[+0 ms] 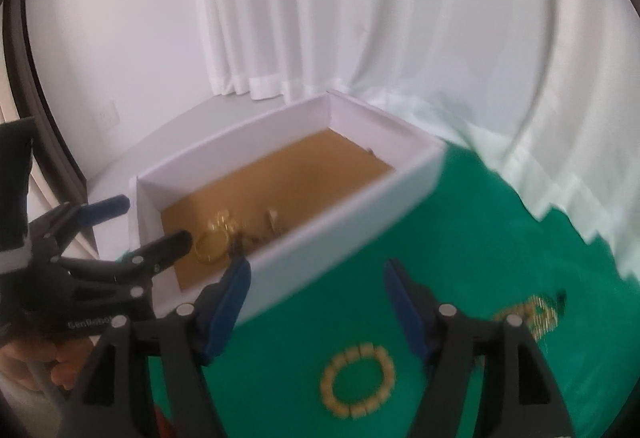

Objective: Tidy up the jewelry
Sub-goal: 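Move both open tools back toward the bead bracelets and necklaces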

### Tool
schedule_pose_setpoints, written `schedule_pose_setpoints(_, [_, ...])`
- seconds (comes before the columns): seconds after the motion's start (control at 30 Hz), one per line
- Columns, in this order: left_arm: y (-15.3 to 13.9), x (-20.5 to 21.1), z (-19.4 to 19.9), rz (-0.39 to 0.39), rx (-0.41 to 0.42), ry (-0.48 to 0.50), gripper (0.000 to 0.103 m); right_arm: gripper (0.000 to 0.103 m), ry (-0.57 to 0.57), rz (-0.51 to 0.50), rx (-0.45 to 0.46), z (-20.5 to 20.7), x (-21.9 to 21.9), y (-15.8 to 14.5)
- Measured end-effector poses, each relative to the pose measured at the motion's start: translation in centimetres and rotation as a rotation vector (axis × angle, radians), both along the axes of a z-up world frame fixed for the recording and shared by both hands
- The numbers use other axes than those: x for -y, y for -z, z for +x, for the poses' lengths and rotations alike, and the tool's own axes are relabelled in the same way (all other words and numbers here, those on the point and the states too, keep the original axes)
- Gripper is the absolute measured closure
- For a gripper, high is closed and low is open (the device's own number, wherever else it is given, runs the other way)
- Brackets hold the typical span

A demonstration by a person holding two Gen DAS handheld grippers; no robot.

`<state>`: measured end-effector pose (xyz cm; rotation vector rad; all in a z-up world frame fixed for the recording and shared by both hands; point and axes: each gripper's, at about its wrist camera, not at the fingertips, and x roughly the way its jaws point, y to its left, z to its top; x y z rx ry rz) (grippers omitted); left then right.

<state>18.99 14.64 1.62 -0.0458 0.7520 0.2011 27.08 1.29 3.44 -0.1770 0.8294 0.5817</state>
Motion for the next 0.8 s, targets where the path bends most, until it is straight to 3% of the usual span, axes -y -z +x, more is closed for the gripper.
schedule_pose_setpoints(0.13, [0.9, 3.0, -2.1, 0.011, -0.016, 0.066, 0.005, 0.033, 0.049, -0.02, -0.023, -2.2, 2.9, 1.3])
schedule_pose_setpoints(0.3, [2.1, 5.6, -3.2, -0.042, -0.052, 0.101, 0.005, 0.033, 0.089, -0.066, -0.033, -4.9, 6.5, 2.3])
schedule_pose_setpoints(0.53, [0.6, 7.5, -2.7, -0.066, -0.02, 0.117, 0.005, 0.033, 0.122, -0.127, 0.051, -7.1, 10.0, 0.6])
schedule_pose_setpoints(0.8, [1.0, 10.0, -2.2, -0.065, -0.032, 0.167, 0.005, 0.033, 0.18, -0.082, 0.071, -7.0, 12.9, -0.1])
